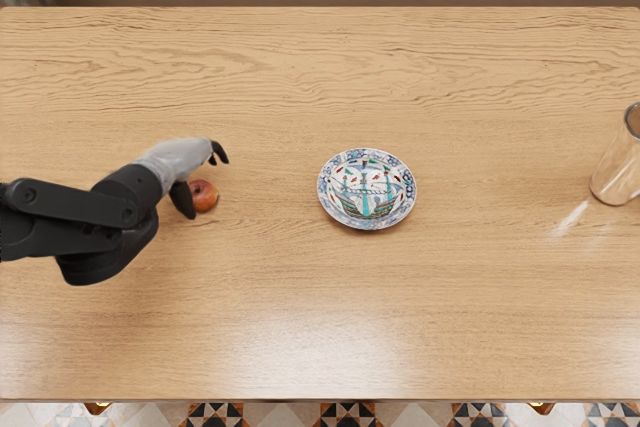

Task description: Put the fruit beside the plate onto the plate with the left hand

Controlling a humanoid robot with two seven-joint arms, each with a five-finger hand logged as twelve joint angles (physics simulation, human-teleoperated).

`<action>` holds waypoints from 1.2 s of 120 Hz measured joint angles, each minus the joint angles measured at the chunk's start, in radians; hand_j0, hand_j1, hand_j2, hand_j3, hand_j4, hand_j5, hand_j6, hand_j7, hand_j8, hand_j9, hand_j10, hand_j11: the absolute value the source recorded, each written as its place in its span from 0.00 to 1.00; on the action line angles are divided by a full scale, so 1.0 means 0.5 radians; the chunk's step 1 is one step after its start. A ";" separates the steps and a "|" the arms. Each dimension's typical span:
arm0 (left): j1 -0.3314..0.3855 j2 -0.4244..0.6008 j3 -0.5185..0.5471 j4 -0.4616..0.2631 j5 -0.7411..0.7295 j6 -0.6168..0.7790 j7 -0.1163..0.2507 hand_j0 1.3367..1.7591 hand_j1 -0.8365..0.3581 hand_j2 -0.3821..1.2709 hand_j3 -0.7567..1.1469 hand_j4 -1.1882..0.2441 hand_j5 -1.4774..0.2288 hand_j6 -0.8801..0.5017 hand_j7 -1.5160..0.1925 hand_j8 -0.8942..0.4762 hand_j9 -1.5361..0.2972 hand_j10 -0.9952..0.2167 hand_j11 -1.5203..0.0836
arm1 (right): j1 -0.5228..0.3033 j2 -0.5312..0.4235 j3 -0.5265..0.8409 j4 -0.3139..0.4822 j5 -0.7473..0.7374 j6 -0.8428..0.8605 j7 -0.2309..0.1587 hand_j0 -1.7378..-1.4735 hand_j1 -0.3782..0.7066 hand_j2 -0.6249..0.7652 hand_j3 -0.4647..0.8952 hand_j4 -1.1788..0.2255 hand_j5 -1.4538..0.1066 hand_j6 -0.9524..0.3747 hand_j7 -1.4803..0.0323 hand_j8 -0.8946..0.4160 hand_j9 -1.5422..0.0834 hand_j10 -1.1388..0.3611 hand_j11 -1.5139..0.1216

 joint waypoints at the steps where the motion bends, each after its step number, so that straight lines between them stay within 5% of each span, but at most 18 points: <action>1: 0.000 0.000 0.000 -0.001 0.000 0.000 0.001 0.76 0.64 0.27 0.40 0.58 0.60 0.38 0.62 0.39 0.59 0.53 0.66 | 0.000 0.000 0.000 0.000 0.000 0.000 0.000 0.30 0.06 0.44 0.34 0.82 0.90 0.69 0.95 0.66 0.92 0.74 0.90; 32: -0.009 -0.032 0.018 -0.037 -0.005 0.000 0.040 0.76 0.49 0.30 0.40 0.48 0.48 0.28 0.50 0.29 0.48 0.41 0.54 | 0.000 0.000 0.000 0.000 0.000 0.000 0.000 0.30 0.06 0.44 0.34 0.82 0.90 0.69 0.95 0.66 0.92 0.74 0.90; 43: -0.004 -0.032 0.025 -0.041 0.006 -0.002 0.047 0.75 0.45 0.32 0.40 0.44 0.43 0.28 0.45 0.33 0.43 0.36 0.48 | 0.000 0.000 0.000 0.000 0.000 0.000 0.000 0.30 0.06 0.44 0.34 0.82 0.90 0.69 0.95 0.66 0.92 0.74 0.90; 67: 0.003 -0.032 0.049 -0.041 0.014 0.001 0.052 0.74 0.44 0.33 0.40 0.36 0.38 0.31 0.38 0.37 0.35 0.30 0.39 | 0.000 0.000 0.000 0.000 0.000 0.000 0.000 0.30 0.06 0.44 0.34 0.82 0.90 0.69 0.95 0.66 0.92 0.74 0.90; 87: -0.034 -0.042 0.057 -0.022 -0.010 -0.003 0.051 0.74 0.44 0.45 0.40 0.35 0.33 0.28 0.35 0.32 0.33 0.24 0.37 | 0.000 0.000 0.000 0.000 0.000 0.000 0.000 0.30 0.06 0.44 0.34 0.82 0.90 0.69 0.95 0.66 0.92 0.74 0.90; 144: -0.432 -0.426 0.020 0.101 -0.196 -0.007 0.050 0.76 0.43 0.48 0.40 0.35 0.28 0.30 0.31 0.34 0.32 0.24 0.36 | 0.000 0.000 0.000 0.000 0.000 0.000 0.000 0.30 0.06 0.44 0.34 0.82 0.90 0.69 0.95 0.66 0.92 0.74 0.90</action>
